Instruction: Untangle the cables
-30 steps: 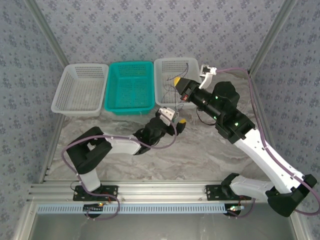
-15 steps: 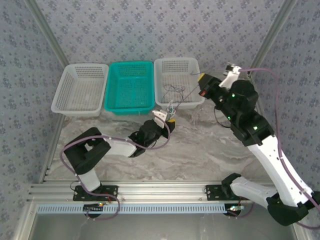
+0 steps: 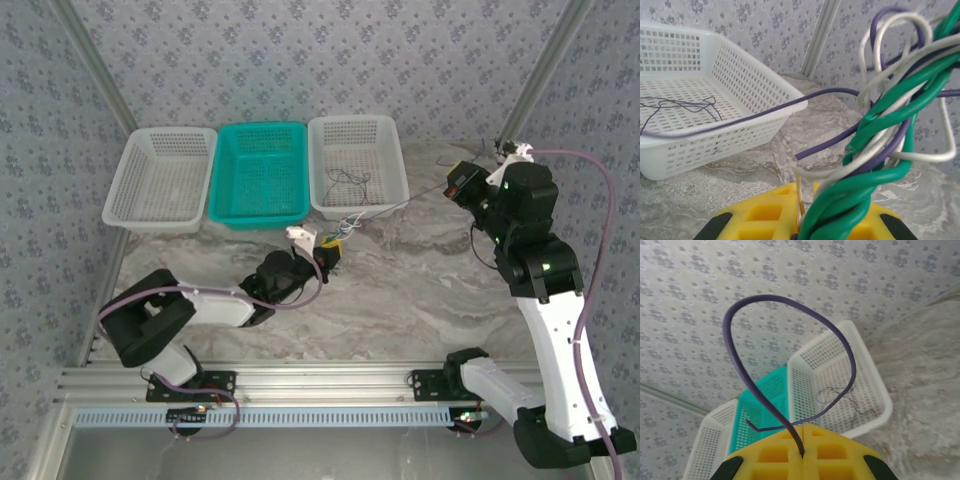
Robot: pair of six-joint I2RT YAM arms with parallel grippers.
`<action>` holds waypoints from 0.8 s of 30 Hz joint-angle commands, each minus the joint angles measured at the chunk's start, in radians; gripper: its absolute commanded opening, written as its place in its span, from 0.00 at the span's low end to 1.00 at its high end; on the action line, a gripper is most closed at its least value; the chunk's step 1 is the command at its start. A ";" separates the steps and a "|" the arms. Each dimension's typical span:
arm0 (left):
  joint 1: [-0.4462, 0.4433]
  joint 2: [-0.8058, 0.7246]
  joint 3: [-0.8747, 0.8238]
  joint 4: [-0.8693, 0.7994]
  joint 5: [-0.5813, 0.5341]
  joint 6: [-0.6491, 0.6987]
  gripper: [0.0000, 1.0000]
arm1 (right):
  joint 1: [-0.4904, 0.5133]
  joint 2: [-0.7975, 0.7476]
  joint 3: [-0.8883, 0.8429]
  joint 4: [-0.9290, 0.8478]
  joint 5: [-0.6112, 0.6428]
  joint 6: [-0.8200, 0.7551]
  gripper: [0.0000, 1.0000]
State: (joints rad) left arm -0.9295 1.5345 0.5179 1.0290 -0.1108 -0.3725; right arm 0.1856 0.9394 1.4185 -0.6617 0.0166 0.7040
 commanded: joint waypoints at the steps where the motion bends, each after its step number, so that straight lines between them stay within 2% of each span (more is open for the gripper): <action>1: 0.087 -0.014 -0.153 -0.257 -0.158 -0.080 0.12 | -0.116 -0.064 0.171 0.167 0.206 -0.044 0.00; 13: 0.240 -0.238 -0.298 -0.418 -0.190 -0.091 0.12 | -0.287 -0.059 0.178 0.122 0.227 0.032 0.00; 15: 0.250 -0.277 -0.308 -0.435 -0.161 -0.069 0.12 | -0.300 -0.059 0.135 0.189 0.134 0.052 0.00; 17: 0.250 -0.313 -0.298 -0.442 -0.057 -0.024 0.12 | -0.291 -0.053 0.019 0.307 -0.098 0.135 0.00; 19: 0.246 -0.347 -0.268 -0.479 0.045 0.012 0.11 | -0.236 -0.033 -0.160 0.410 -0.311 0.246 0.00; 20: 0.239 -0.365 -0.251 -0.500 0.067 0.025 0.11 | -0.182 -0.023 -0.268 0.434 -0.350 0.266 0.00; 21: 0.231 -0.383 -0.238 -0.518 0.075 0.038 0.11 | -0.114 -0.024 -0.361 0.425 -0.336 0.250 0.00; 22: 0.228 -0.397 -0.229 -0.535 0.073 0.047 0.10 | -0.049 -0.035 -0.434 0.404 -0.272 0.221 0.00; 24: 0.229 -0.426 -0.208 -0.568 0.064 0.066 0.10 | 0.087 -0.089 -0.586 0.347 -0.033 0.206 0.00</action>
State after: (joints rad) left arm -0.7136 1.1469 0.3073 0.6464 0.0074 -0.3408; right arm 0.1520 0.8986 0.9848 -0.3977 -0.2596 0.8814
